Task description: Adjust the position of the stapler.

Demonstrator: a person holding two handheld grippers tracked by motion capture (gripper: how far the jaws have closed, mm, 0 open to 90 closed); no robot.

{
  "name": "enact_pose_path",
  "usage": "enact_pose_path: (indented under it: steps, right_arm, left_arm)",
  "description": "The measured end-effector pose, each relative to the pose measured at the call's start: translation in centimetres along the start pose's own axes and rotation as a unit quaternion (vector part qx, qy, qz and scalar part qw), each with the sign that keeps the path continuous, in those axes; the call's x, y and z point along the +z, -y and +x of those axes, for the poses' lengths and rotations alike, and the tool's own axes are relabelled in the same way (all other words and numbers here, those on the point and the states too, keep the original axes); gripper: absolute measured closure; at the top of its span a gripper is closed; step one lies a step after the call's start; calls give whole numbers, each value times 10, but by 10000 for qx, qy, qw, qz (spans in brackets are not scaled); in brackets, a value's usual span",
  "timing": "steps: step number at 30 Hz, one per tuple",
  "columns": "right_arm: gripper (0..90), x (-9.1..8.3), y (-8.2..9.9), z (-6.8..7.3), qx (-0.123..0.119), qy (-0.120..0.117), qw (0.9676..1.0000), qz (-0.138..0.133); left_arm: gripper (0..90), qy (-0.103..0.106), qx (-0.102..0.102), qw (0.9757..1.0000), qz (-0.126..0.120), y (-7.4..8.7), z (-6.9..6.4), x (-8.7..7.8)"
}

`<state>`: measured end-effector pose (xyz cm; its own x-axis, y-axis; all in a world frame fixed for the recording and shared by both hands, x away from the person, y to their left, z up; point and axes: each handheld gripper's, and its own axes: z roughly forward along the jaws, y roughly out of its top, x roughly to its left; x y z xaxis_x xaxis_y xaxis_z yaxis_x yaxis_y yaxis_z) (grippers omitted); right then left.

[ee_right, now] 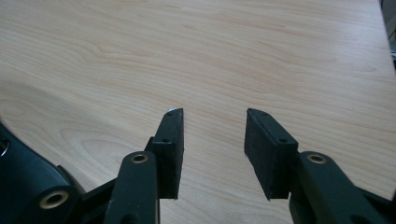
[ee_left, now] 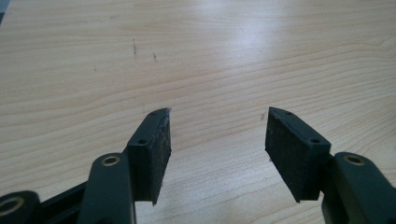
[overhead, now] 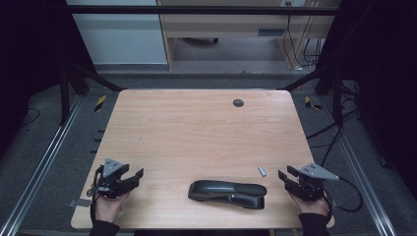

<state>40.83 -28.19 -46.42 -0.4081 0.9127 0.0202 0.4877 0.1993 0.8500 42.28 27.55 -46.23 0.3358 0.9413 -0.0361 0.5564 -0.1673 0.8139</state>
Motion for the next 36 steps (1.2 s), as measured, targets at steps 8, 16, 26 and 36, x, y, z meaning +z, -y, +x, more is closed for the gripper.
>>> enact_pose_path:
  steps: [8, 16, 26, 36]
  right_arm:
    - [643, 0, -5, 9, -88, -141, 9998, 65]
    - [722, -9, -16, 20, -145, -382, 9992, -42]
    - [879, -23, -30, 38, -429, -718, 9963, -204]
    - [900, -32, -36, 50, -505, -1080, 9925, -282]
  left_arm:
    - [409, -44, -1, 10000, 16, 2, -1, -1]
    - [404, 2, 51, 10000, 42, 3, -4, -2]
    - [395, 8, 76, 9999, 87, 3, -4, -1]
    - [396, -21, 122, 9999, 93, 3, -5, -2]
